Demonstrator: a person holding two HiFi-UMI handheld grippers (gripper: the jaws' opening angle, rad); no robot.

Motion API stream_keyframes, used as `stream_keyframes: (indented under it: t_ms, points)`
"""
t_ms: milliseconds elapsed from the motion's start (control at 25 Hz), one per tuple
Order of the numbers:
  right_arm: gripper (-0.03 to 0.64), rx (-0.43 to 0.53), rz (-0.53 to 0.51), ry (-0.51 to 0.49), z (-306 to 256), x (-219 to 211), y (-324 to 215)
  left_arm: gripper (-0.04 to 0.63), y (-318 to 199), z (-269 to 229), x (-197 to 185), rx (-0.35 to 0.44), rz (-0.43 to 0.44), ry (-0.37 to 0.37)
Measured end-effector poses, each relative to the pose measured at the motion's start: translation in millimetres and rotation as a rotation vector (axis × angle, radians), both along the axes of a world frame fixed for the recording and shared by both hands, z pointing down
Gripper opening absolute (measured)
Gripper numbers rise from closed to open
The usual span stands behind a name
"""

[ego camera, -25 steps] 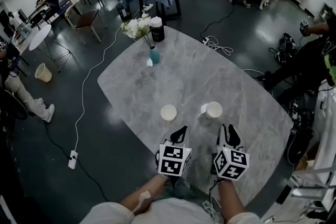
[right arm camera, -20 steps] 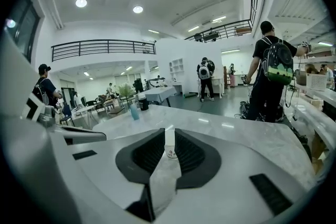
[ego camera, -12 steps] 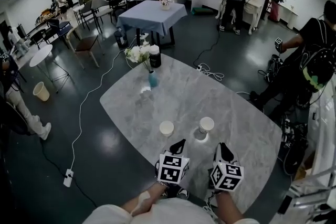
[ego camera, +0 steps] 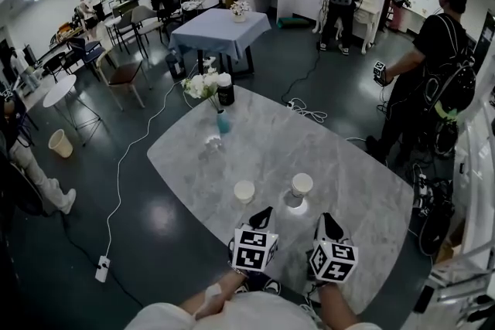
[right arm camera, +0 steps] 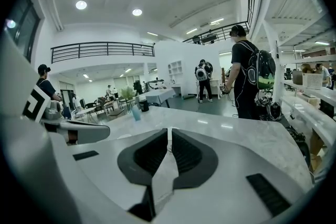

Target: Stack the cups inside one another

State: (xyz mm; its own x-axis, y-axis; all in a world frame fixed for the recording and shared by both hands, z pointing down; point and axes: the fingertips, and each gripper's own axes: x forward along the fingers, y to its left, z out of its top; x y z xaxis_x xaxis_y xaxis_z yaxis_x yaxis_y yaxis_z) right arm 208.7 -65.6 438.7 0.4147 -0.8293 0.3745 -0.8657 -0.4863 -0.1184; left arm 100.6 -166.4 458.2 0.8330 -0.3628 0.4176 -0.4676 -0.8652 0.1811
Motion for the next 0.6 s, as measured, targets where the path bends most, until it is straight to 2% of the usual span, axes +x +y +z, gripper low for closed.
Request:
stream_keyframes:
  t_ms: [280, 440, 600]
  points:
    - [0.027, -0.001, 0.004, -0.008, 3.2, 0.2, -1.1, -0.005, -3.0, 4.1, -3.3, 0.000, -0.005, -0.009]
    - [0.028, -0.002, 0.005, -0.010, 5.2, -1.0, -3.0, -0.005, -7.1, 2.2, -7.1, 0.043, -0.016, -0.013]
    - [0.028, -0.005, 0.005, -0.010, 3.8, -0.7, -3.5, -0.005, -8.0, -0.5, -7.0, 0.018, -0.024, 0.009]
